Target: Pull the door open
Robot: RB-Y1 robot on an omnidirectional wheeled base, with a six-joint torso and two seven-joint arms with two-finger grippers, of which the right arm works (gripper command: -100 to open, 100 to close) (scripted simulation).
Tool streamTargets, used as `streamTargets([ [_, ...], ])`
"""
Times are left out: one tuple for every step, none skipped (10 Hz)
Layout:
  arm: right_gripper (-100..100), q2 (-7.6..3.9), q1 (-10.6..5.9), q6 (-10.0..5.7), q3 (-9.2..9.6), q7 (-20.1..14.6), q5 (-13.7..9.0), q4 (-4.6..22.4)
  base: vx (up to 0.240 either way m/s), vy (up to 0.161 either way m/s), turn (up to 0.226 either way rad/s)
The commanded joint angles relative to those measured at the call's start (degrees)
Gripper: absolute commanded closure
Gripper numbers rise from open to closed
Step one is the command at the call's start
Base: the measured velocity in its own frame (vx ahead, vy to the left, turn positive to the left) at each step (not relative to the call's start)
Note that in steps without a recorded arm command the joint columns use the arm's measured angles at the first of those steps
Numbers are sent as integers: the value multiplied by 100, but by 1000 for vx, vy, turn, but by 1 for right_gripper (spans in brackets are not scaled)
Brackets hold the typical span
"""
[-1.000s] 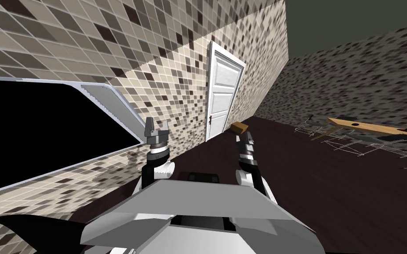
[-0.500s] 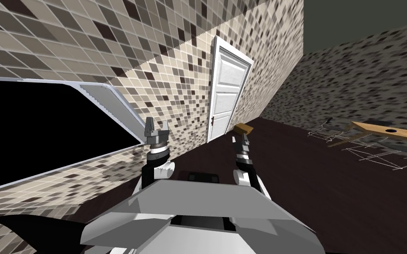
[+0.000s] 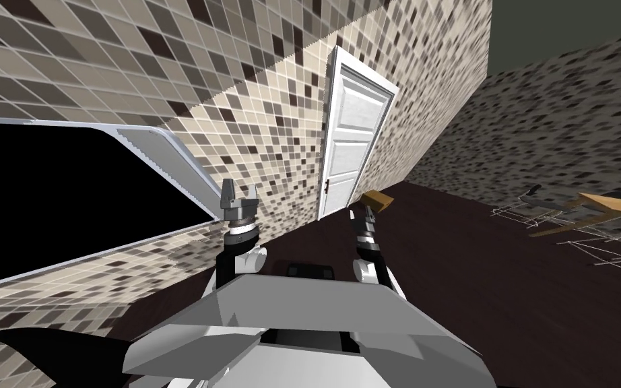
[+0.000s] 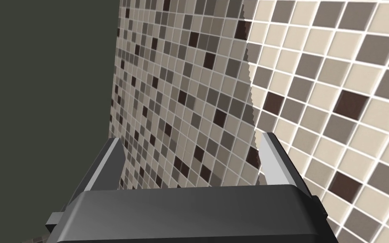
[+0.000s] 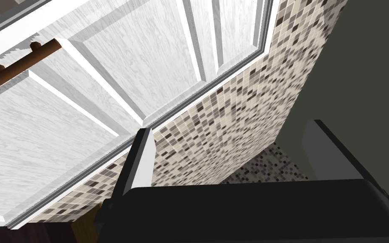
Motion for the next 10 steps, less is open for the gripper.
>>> streamTargets([
  [-100, -79, -50, -70, 60, -181, -118, 158, 84, -42, 100],
  [-100, -119, -81, -112, 104, -279, -185, 255, 92, -46, 94],
  [-100, -161, -115, -157, 151, -385, -258, 361, 87, -49, 106],
  [-100, -202, -149, -203, 200, -493, -332, 469, 80, -49, 123],
  [-100, -244, -183, -249, 248, -601, -406, 576, 85, -41, 108],
  [-100, -286, -217, -294, 296, -708, -479, 683, 92, -44, 107],
  [-100, -328, -251, -340, 344, -816, -553, 791, 89, -57, 95],
  [-100, -370, -285, -387, 393, -925, -628, 899, 88, -52, 108],
  [-100, -413, -322, -435, 445, -1040, -706, 1014, 90, -52, 121],
  [-100, -456, -358, -484, 496, -1154, -785, 1128, 86, -50, 125],
])
